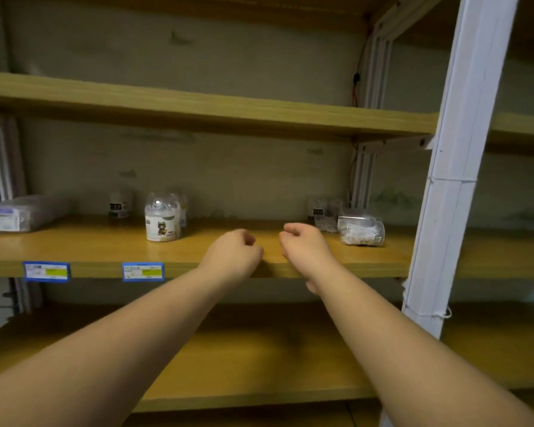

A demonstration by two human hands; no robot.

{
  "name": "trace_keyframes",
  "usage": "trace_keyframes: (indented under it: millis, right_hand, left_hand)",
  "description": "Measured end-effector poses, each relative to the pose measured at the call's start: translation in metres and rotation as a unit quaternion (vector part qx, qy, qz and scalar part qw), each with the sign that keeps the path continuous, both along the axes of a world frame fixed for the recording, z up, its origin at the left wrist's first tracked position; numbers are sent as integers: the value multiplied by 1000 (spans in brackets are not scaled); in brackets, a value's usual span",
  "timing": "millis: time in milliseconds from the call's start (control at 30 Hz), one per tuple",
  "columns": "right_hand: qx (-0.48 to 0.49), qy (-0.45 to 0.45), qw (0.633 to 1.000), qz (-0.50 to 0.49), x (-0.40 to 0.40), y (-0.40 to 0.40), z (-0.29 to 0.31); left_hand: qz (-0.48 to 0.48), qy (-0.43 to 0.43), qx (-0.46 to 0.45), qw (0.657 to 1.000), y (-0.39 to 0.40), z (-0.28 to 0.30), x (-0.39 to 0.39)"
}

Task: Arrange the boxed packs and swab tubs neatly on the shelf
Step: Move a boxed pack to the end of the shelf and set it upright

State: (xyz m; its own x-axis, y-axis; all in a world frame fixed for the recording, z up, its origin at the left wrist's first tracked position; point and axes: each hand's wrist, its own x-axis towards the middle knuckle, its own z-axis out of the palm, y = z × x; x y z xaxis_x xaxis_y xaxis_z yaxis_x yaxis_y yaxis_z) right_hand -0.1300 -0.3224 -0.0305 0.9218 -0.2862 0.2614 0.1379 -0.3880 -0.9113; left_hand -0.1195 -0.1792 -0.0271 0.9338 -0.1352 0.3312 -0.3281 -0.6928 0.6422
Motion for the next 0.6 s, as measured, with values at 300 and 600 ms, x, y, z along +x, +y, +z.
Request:
trace_keyframes:
  millis: [300,600]
  right_hand:
    - [-136,106,981,-86,34,-68,39]
    - [-239,147,959,-25,64,-119,35]
  left_hand:
    - [-120,110,91,982,-107,27,75]
    - [-153,46,222,962,-174,26,172]
